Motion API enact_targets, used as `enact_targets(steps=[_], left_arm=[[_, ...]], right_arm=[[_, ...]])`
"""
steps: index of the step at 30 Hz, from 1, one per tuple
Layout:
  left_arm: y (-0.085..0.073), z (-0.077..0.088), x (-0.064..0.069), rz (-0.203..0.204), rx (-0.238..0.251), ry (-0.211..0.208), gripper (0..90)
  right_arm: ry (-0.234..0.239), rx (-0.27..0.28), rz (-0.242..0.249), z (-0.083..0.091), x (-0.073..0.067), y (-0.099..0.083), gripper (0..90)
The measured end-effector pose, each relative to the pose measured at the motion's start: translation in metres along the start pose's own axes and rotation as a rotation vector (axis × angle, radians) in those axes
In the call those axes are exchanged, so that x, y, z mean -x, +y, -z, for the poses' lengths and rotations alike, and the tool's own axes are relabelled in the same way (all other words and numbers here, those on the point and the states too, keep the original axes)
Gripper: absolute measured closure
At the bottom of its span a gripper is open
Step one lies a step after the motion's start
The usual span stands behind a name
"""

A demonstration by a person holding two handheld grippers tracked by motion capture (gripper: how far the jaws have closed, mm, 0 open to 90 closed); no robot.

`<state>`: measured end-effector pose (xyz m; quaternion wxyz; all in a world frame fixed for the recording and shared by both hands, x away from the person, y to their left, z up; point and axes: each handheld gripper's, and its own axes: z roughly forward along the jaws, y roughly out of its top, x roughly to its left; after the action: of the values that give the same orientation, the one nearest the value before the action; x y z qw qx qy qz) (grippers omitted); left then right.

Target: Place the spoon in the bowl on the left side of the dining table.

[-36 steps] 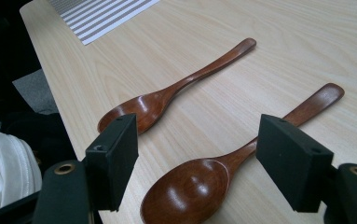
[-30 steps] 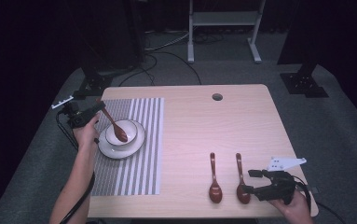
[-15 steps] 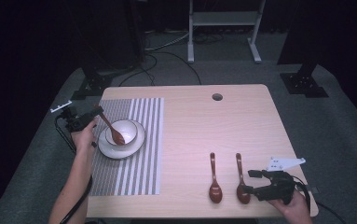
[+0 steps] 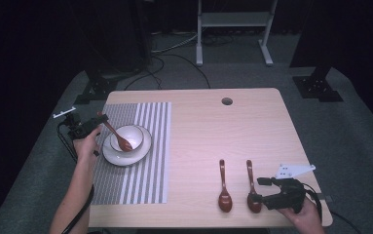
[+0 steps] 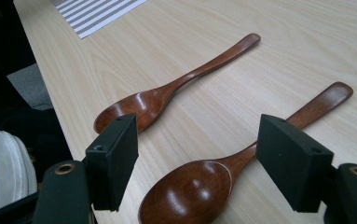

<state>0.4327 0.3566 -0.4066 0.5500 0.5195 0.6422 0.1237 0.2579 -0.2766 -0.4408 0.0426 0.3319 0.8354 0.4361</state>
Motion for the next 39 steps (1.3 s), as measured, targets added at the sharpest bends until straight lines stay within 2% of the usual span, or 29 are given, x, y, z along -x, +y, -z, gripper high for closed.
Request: enact_targets(steps=[8, 17, 24, 31, 39], left_arm=[[0.0, 0.0, -0.002, -0.007, -0.004, 0.006, 76.3], [-0.003, 0.0, -0.006, 0.003, -0.008, 0.011, 76.1], [-0.006, 0.0, -0.009, 0.007, -0.016, 0.015, 70.1], [-0.008, 0.002, -0.008, 0.0, -0.021, 0.027, 70.1], [-0.009, 0.009, -0.009, -0.01, -0.02, 0.026, 63.7]], right_arm=[[0.002, -0.001, 0.015, -0.002, -0.002, 0.005, 28.3], [-0.001, -0.004, 0.027, -0.004, -0.004, 0.007, 28.4], [-0.001, -0.007, 0.033, -0.005, -0.004, 0.01, 28.4], [-0.002, -0.025, 0.063, -0.008, -0.007, 0.019, 28.4], [-0.002, -0.012, 0.075, -0.007, -0.005, 0.023, 28.4]])
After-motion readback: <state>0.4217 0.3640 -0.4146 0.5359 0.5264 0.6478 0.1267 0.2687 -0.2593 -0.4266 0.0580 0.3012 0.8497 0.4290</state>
